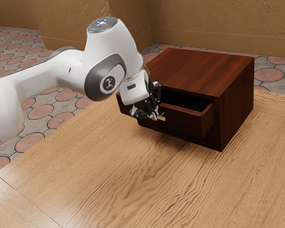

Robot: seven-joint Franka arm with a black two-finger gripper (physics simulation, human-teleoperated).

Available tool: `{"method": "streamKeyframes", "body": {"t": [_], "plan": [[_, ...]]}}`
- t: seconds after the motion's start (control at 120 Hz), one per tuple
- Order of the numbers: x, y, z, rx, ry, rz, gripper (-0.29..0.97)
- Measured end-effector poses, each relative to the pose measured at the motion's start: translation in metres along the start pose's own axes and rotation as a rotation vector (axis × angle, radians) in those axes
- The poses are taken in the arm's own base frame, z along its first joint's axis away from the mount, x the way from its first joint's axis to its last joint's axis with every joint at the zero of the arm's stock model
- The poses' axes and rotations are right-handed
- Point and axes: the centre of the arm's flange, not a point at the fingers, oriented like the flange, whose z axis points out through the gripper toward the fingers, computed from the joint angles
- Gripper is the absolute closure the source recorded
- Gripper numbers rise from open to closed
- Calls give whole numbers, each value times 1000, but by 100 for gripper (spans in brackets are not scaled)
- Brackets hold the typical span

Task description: Pull the drawer handle with one arm to open the drawer

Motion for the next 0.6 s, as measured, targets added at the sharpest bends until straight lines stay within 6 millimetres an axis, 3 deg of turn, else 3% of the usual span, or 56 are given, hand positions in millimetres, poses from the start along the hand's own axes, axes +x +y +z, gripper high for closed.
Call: {"method": "streamKeyframes", "body": {"t": [0.6], "plan": [[-2,41,-16,-11,30,-54,77]]}}
